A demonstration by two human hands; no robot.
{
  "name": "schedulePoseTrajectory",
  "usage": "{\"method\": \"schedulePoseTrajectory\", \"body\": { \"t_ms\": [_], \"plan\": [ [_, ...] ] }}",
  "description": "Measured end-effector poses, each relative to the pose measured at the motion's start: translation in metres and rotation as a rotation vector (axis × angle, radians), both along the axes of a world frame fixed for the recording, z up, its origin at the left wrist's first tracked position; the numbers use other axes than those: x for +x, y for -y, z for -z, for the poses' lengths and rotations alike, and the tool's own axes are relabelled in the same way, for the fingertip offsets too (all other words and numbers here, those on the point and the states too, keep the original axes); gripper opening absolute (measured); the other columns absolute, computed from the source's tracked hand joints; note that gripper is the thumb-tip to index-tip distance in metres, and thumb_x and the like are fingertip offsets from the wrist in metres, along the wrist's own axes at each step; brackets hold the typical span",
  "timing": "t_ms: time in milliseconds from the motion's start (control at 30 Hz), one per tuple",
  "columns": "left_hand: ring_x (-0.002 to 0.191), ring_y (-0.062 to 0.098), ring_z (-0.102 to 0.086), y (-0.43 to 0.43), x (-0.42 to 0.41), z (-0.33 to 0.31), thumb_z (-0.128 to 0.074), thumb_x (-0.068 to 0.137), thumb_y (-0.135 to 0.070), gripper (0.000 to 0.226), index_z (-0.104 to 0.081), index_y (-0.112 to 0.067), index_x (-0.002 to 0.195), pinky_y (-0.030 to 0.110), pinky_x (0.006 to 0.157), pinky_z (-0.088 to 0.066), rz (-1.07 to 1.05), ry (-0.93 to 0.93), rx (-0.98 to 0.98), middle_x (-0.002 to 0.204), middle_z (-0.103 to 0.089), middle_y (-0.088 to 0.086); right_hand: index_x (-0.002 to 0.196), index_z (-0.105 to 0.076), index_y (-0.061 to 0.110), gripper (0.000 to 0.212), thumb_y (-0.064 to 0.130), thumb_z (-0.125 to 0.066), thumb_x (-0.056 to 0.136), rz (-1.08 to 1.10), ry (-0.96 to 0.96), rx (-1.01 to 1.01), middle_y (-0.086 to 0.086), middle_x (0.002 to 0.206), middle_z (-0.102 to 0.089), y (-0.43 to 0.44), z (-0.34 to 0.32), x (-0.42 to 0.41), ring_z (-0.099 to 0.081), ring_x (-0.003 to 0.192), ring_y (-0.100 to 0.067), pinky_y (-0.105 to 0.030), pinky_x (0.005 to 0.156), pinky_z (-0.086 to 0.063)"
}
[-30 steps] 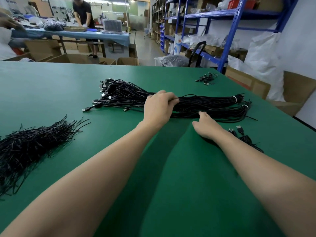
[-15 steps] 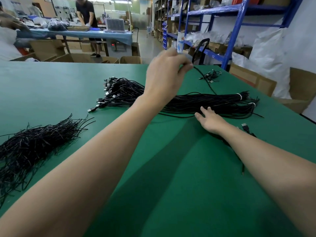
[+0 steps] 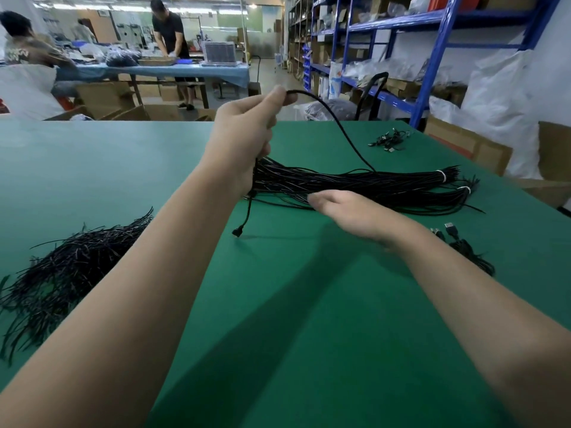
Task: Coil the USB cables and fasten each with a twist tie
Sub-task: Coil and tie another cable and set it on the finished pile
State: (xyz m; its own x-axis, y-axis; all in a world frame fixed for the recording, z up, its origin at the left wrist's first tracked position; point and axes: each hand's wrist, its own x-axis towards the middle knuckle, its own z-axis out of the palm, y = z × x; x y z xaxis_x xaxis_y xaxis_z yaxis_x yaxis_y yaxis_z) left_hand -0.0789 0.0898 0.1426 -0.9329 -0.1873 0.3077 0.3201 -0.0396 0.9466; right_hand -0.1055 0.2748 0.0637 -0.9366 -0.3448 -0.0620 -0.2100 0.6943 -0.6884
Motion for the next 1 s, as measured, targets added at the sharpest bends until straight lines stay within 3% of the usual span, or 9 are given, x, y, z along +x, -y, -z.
{"method": "schedulePoseTrajectory", "body": {
  "t_ms": [67, 133, 233, 300, 367, 467, 600, 800, 1000],
  "plan": [
    [0.049, 0.005, -0.025, 0.002, 0.01, -0.005, -0.057, 0.103, -0.028, 0.025, -0.074, -0.01, 0.109, 0.017, 0.045, -0.023, 0.057, 0.022, 0.156, 0.059, -0.033, -0.009, 0.137, -0.056, 0.03, 0.048, 0.059, -0.047, 0.099, -0.151, 0.1, -0.296, 0.012, 0.14, -0.059, 0.025, -0.012, 0.029, -0.052, 0.129, -0.003, -0.036, 0.115, -0.036],
    [0.048, 0.005, -0.021, 0.003, 0.022, -0.009, -0.052, 0.105, -0.028, 0.027, -0.071, -0.01, 0.113, 0.017, 0.044, -0.019, 0.123, 0.027, 0.292, 0.058, -0.03, -0.009, 0.127, -0.061, 0.028, 0.035, 0.048, -0.048, 0.103, -0.216, 0.075, -0.43, 0.013, 0.126, -0.068, 0.05, -0.019, 0.051, -0.059, 0.118, 0.002, -0.03, 0.11, -0.04],
    [0.047, 0.005, -0.02, 0.008, 0.041, -0.016, -0.044, 0.108, -0.025, 0.028, -0.068, -0.011, 0.111, 0.019, 0.043, -0.021, 0.208, -0.002, 0.473, 0.057, -0.032, -0.01, 0.104, -0.065, 0.016, 0.028, 0.038, -0.048, 0.105, -0.211, 0.058, -0.58, 0.0, 0.098, -0.075, 0.078, -0.024, 0.075, -0.071, 0.092, -0.009, -0.033, 0.098, -0.05],
    [0.047, 0.005, -0.02, 0.017, 0.051, -0.019, -0.043, 0.108, -0.023, 0.027, -0.067, -0.011, 0.109, 0.019, 0.044, -0.022, 0.214, -0.038, 0.551, 0.062, -0.032, -0.009, 0.095, -0.064, 0.011, 0.033, 0.035, -0.045, 0.107, -0.23, 0.171, -0.69, -0.005, 0.075, -0.066, 0.084, -0.023, 0.09, -0.065, 0.068, -0.016, -0.038, 0.083, -0.057],
    [0.047, 0.005, -0.022, 0.028, 0.059, -0.021, -0.044, 0.108, -0.02, 0.024, -0.065, -0.011, 0.111, 0.018, 0.045, -0.023, 0.182, -0.079, 0.567, 0.064, -0.034, -0.008, 0.09, -0.064, 0.009, 0.038, 0.036, -0.043, 0.107, -0.257, 0.306, -0.749, 0.001, 0.06, -0.049, 0.083, -0.019, 0.101, -0.046, 0.052, -0.013, -0.03, 0.056, -0.051],
    [0.045, 0.003, -0.028, 0.046, 0.066, -0.017, -0.044, 0.107, -0.017, 0.022, -0.064, -0.01, 0.112, 0.015, 0.046, -0.028, 0.111, -0.113, 0.544, 0.063, -0.039, -0.008, 0.085, -0.059, 0.01, 0.04, 0.039, -0.041, 0.107, -0.288, 0.453, -0.731, 0.006, 0.059, -0.032, 0.078, -0.012, 0.109, -0.026, 0.051, -0.009, -0.022, 0.049, -0.025],
    [0.046, 0.002, -0.039, 0.063, 0.069, -0.007, -0.048, 0.106, -0.02, 0.022, -0.067, -0.014, 0.115, 0.014, 0.05, -0.037, 0.009, -0.092, 0.476, 0.062, -0.051, -0.01, 0.084, -0.058, 0.012, 0.04, 0.038, -0.04, 0.108, -0.339, 0.571, -0.675, 0.007, 0.06, -0.03, 0.074, -0.005, 0.116, -0.022, 0.054, -0.01, -0.022, 0.05, -0.021],
    [0.069, 0.008, -0.068, 0.072, 0.069, 0.02, -0.056, 0.103, -0.02, 0.026, -0.064, -0.018, 0.128, 0.022, 0.071, -0.055, -0.154, -0.045, 0.236, 0.08, -0.072, -0.007, 0.085, -0.057, 0.014, 0.035, 0.034, -0.041, 0.108, -0.341, 0.577, -0.742, 0.007, 0.059, -0.029, 0.07, -0.007, 0.112, -0.02, 0.055, -0.01, -0.02, 0.047, -0.018],
    [0.079, 0.012, -0.072, 0.087, 0.063, 0.018, -0.06, 0.101, -0.018, 0.023, -0.061, -0.021, 0.124, 0.026, 0.08, -0.058, -0.209, -0.159, 0.131, 0.085, -0.077, -0.002, 0.076, -0.049, 0.017, 0.041, 0.039, -0.04, 0.108, -0.387, 0.577, -0.664, 0.003, 0.063, -0.02, 0.057, -0.01, 0.109, -0.016, 0.054, -0.011, -0.024, 0.048, -0.012]
  ]
}}
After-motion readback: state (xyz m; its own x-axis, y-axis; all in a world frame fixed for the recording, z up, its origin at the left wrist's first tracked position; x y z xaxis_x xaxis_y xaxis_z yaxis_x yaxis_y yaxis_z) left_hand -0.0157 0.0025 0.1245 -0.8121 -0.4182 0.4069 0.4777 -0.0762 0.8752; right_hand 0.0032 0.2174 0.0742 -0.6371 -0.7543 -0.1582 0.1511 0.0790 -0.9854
